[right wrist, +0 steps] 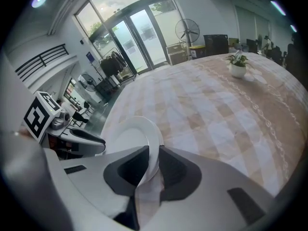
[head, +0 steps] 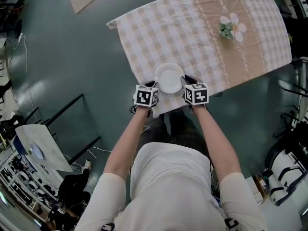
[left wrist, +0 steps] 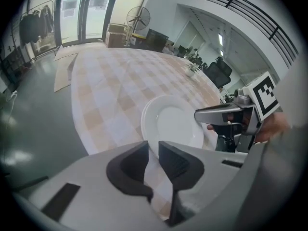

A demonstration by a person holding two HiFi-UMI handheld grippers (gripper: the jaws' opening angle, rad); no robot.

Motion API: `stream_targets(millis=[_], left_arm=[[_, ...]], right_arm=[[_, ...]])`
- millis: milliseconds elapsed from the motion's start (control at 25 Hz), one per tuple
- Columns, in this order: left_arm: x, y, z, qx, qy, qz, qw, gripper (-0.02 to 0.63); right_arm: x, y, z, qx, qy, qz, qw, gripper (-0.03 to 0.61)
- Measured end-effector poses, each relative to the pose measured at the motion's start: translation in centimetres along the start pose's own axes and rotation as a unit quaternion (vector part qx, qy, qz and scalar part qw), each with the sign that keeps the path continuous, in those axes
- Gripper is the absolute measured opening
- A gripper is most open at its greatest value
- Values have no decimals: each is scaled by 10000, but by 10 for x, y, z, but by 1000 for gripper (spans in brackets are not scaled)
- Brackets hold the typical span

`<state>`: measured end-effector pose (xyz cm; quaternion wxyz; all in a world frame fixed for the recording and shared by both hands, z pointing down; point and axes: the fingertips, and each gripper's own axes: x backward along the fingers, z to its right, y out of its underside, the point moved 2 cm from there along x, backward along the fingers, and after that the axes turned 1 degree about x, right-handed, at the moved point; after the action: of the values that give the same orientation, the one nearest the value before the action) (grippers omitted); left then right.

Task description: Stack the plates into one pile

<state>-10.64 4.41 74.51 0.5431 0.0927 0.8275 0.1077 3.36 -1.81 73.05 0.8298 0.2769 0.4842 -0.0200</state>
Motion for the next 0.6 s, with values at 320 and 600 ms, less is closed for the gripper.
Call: stream_targets(millis=[320,600], left_arm=[[8,-9,-7,-96,-16,222,9997,97],[18,-10,-8,-241,138,206,9994,101]], right_arm=[[0,-4,-6,234,57,103,9997,117],[13,-8,-6,274,201,115,9994,115]])
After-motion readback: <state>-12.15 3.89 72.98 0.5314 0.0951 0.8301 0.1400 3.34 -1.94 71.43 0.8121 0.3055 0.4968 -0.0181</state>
